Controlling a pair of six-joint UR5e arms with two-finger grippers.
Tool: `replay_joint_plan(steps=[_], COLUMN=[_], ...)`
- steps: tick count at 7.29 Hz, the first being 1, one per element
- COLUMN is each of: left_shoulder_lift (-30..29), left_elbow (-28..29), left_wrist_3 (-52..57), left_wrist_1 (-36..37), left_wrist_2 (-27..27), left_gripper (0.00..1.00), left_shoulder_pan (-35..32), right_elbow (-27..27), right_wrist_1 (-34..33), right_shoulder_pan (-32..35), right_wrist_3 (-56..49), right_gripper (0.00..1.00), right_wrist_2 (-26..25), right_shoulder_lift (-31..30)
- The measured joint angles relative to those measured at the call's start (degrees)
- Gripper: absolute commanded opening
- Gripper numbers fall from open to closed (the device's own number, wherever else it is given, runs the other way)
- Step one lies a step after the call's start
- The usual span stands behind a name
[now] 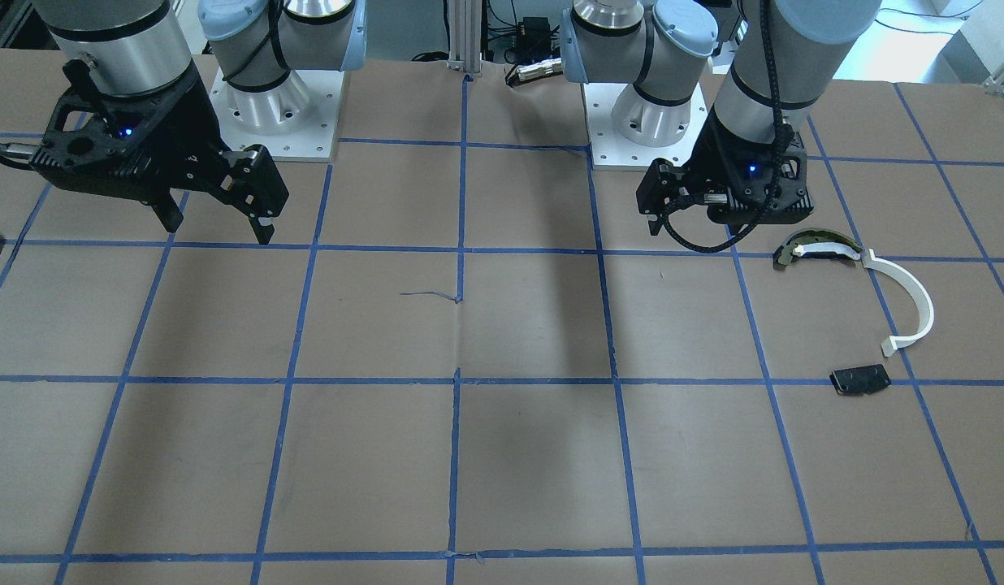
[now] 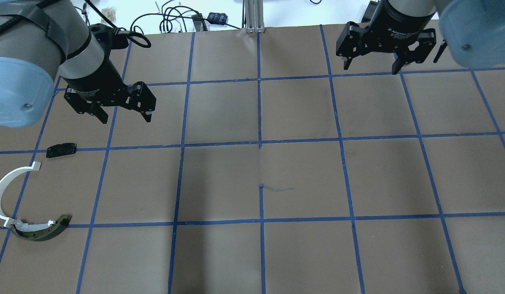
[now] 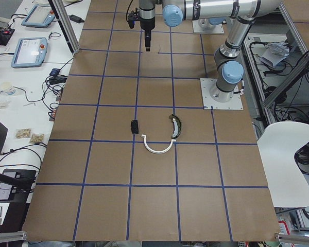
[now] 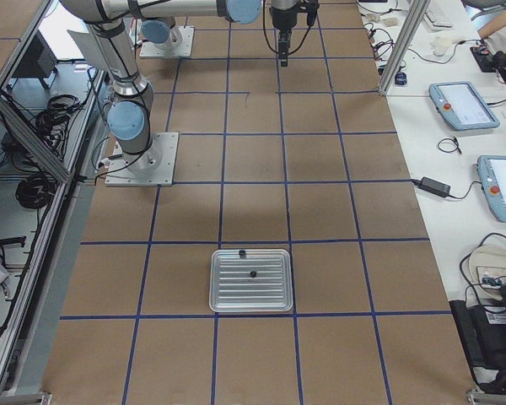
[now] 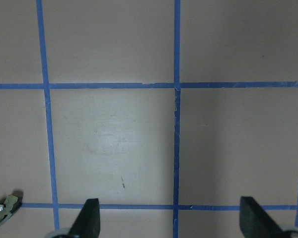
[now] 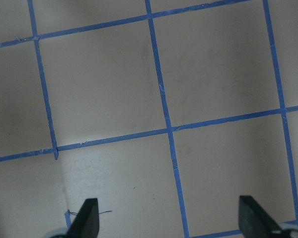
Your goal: Place bearing gear from tray to pile
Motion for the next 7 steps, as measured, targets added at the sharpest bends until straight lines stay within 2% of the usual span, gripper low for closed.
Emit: replay_joint_plan(steps=[4,7], left_shoulder_lift=[-0.1,-0.1], left_elbow=[-0.1,0.1], left_wrist_3=[0.0,0.0], left_wrist_1=[1.0,1.2], left_wrist_2=[0.1,0.0], left_gripper=[1.00,1.00], left_shoulder_pan=[0.1,0.1], right_elbow=[-0.2,-0.8], right_wrist_1=[1.0,3.3], right_shoulder_pan=[-0.2,-7.1], right_wrist_3=[-1.4,-18.1], right_gripper=[1.00,1.00], right_wrist_2=[-0.1,-3.0], right_shoulder_lift=[0.2,-0.6])
